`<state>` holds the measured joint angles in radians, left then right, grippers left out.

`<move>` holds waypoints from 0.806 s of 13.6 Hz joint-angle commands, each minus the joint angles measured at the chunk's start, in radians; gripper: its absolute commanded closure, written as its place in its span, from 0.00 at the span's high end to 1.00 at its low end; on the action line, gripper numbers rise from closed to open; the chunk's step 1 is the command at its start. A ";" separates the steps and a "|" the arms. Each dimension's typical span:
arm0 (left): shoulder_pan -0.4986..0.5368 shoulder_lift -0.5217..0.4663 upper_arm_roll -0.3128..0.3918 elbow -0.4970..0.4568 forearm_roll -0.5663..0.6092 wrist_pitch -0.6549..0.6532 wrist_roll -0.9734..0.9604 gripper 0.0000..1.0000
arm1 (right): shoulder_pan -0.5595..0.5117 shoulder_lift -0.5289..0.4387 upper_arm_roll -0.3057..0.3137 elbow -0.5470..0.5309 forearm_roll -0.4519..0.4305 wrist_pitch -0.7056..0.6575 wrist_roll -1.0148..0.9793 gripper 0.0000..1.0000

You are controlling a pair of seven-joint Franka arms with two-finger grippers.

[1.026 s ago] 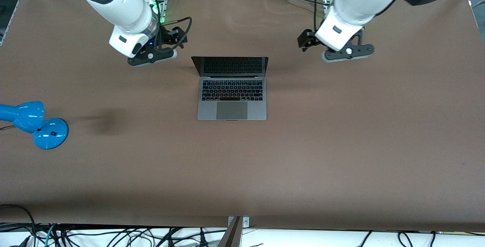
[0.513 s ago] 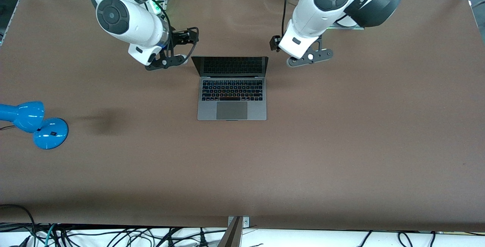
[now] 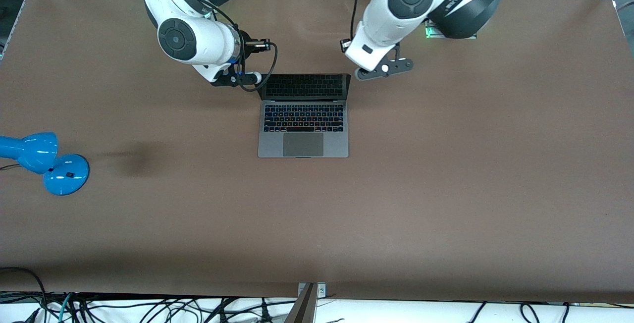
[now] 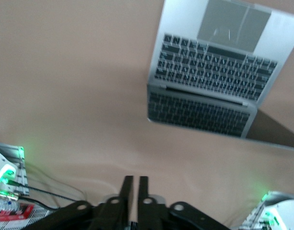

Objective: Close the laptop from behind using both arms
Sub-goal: 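Lower both grippers behind the screen's back edge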

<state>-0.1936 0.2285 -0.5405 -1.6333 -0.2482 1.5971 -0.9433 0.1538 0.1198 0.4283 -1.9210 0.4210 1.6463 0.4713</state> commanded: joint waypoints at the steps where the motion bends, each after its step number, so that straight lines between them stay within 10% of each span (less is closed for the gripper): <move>1: -0.015 0.055 -0.003 -0.003 -0.057 0.041 -0.011 0.00 | 0.013 -0.006 -0.002 -0.052 0.012 0.053 -0.011 0.25; 11: -0.015 0.161 0.002 -0.016 -0.086 0.096 -0.014 0.00 | 0.012 0.032 -0.006 -0.125 0.010 0.145 -0.201 0.02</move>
<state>-0.2110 0.3794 -0.5384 -1.6448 -0.3215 1.6743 -0.9480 0.1653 0.1581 0.4271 -2.0168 0.4208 1.7569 0.3224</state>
